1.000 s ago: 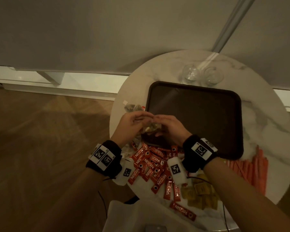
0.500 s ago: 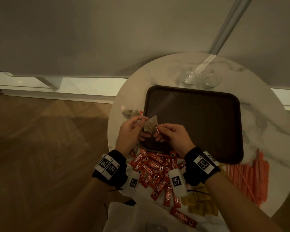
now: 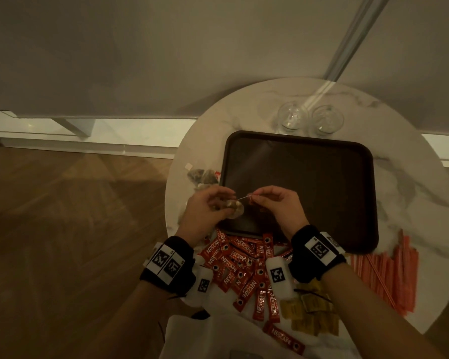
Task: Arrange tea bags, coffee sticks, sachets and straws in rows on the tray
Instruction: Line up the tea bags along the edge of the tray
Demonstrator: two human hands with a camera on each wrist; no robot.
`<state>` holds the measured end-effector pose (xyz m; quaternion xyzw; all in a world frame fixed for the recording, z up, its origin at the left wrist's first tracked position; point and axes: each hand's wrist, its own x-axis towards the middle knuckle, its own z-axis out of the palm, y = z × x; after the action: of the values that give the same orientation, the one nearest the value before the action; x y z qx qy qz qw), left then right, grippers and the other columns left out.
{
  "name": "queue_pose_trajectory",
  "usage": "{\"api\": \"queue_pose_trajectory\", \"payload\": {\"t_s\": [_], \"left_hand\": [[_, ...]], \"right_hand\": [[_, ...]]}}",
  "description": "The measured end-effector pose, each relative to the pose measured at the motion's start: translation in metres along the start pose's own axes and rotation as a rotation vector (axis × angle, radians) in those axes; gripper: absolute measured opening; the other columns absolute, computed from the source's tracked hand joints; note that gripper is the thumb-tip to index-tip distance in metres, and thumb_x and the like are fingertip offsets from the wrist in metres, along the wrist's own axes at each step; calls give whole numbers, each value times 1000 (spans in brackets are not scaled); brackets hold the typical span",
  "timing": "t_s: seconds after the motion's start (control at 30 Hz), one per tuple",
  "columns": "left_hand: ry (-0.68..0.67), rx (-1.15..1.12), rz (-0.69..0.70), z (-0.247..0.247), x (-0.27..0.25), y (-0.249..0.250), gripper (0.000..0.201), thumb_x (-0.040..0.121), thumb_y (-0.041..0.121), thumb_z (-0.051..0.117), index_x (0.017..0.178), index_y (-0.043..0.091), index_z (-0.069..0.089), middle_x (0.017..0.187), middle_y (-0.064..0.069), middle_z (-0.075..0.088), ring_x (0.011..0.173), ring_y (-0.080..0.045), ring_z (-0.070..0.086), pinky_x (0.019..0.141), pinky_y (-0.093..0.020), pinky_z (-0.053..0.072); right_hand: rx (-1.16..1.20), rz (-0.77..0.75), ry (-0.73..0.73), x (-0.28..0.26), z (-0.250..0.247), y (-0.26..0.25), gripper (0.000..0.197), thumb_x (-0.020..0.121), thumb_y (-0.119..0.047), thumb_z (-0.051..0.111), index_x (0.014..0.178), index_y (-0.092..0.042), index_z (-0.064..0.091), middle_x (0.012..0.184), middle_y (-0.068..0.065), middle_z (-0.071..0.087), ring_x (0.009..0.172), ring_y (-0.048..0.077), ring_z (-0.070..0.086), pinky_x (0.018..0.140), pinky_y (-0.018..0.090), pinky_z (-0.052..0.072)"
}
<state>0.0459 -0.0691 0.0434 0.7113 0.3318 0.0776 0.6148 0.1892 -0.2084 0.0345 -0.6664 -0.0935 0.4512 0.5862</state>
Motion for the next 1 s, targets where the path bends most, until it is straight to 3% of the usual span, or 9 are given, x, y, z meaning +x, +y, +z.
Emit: {"api": "queue_pose_trajectory", "payload": {"t_s": [0.1,0.23,0.33,0.47,0.57,0.73,0.8,0.9,1.0], "left_hand": [[7,50,47,4,11,2,21,78,3,76,92,18,73,91,4,72,82,-8,69,68,-21,57],[17,81,59,8,35,5,12,82,15,75,94,15,75,90,1,74,77,-12,71,66,-25,58],[18,127,52,12,60,5,13,82,20,75,95,17,75,92,4,73,81,-12,70,71,-30,59],[-1,122,-71,15,94,8,20,80,20,78,98,22,72,94,5,70,79,-12,69,60,-24,58],[8,163,-64,17,121,7,20,78,20,79,98,20,73,89,4,70,74,-8,67,54,-23,56],[74,384,43,18,166,-2,10,77,33,78,85,27,77,79,9,71,75,-6,66,73,-33,56],[114,399,48,18,182,-3,12,77,34,78,86,25,76,82,7,71,74,-9,65,74,-37,56],[161,456,63,18,198,-3,18,78,40,76,88,25,77,90,8,66,80,-9,60,74,-31,51],[172,381,15,18,211,-5,21,79,40,76,90,22,78,88,5,66,77,-8,59,71,-21,47]], "right_hand": [[-104,-6,24,11,3,0,8,83,-11,72,91,-11,73,94,5,74,86,14,68,73,21,54],[-88,5,30,31,8,-1,9,85,0,67,92,-5,72,89,9,73,72,13,65,60,19,52],[-17,30,25,48,7,-7,9,85,1,67,92,-4,71,91,13,73,76,17,69,64,21,56],[21,55,-19,75,0,-14,12,86,1,67,92,-7,73,89,12,75,80,20,71,72,26,59],[-15,80,-1,97,-6,-16,13,85,4,66,91,-5,73,84,12,74,75,20,71,68,23,59],[-28,162,70,133,-11,-21,8,87,4,64,93,4,68,78,16,71,61,16,69,59,22,58],[-48,187,104,149,-11,-23,5,87,2,65,87,-1,68,79,15,71,59,15,69,57,22,58],[-316,180,155,172,-12,-22,13,86,-8,70,76,-17,69,80,7,73,60,14,67,51,22,53],[-524,138,183,190,-11,-20,22,81,-17,76,65,-31,68,79,-2,73,64,11,66,62,27,57]]}}
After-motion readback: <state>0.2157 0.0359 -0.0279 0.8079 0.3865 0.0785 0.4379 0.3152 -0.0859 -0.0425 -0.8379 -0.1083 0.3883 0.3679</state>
